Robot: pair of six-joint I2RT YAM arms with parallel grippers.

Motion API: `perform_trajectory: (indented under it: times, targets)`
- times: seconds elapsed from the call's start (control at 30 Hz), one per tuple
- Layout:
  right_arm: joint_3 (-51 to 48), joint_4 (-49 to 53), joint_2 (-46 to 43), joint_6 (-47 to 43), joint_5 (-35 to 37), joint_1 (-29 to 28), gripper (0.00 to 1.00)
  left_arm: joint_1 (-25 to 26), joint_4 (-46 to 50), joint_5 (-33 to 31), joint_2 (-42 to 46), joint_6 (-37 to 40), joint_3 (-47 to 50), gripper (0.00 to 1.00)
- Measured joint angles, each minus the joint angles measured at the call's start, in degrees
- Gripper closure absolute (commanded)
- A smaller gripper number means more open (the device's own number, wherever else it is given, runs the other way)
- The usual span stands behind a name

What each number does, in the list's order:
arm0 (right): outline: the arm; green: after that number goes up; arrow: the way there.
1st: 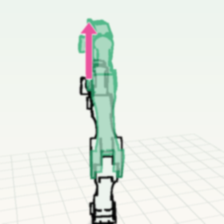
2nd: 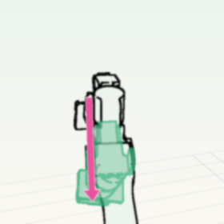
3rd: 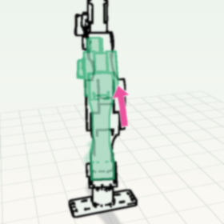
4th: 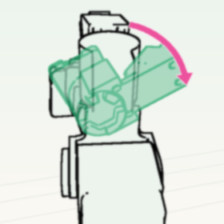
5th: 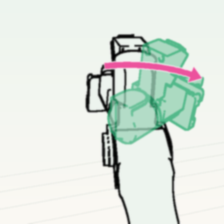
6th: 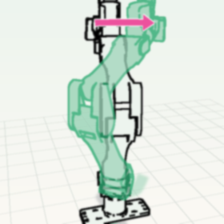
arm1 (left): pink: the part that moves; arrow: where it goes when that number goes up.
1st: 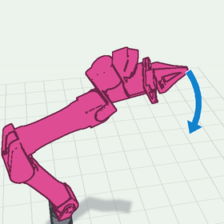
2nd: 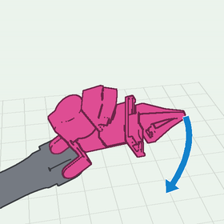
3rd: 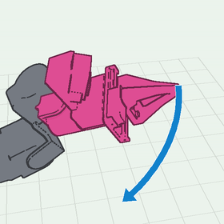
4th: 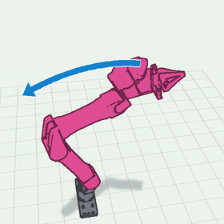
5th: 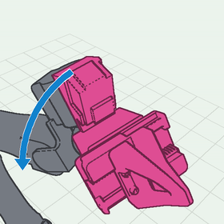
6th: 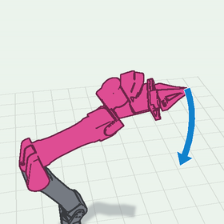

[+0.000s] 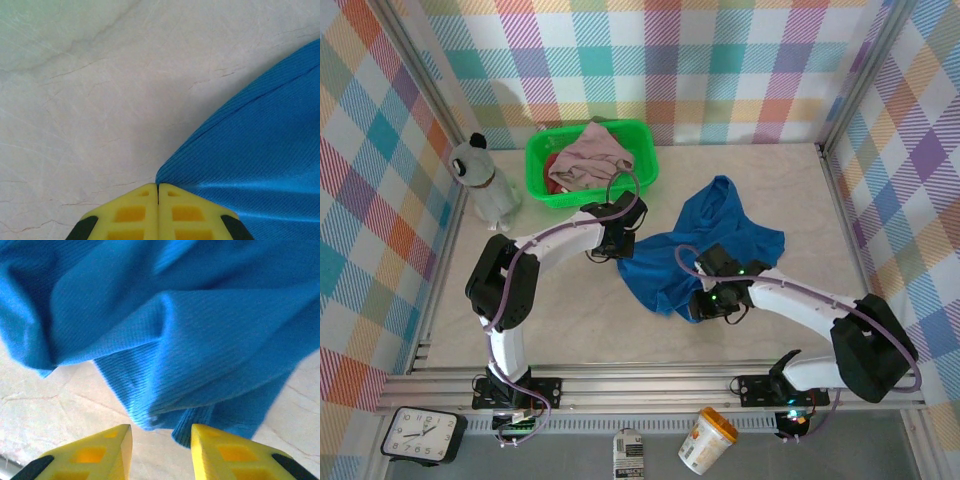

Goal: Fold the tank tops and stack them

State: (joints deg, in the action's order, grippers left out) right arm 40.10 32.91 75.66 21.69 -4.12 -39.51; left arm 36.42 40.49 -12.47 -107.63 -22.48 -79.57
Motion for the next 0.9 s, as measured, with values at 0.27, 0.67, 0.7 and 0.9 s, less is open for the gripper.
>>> perform_trajectory:
  times: [0.27, 0.67, 0.7, 0.9]
  targets:
    - [0.7, -0.3, 1.2, -1.2, 0.7, -4.7, 0.61, 0.0, -0.2, 1.0, -1.3, 0.0, 0.0, 1.00]
    - [3.0, 2.5, 5.9, -0.5, 5.4, -8.2, 0.59, 0.0, -0.2, 1.5, -1.4, 0.0, 0.3, 1.00]
    - [3.0, 3.0, 5.8, 0.0, 6.0, -8.2, 0.59, 0.0, -0.2, 1.5, -1.4, 0.0, 0.3, 1.00]
    - [3.0, 3.6, 5.9, 0.5, 7.0, -7.3, 0.58, 0.0, -0.2, 1.9, -1.4, 0.0, 0.3, 1.00]
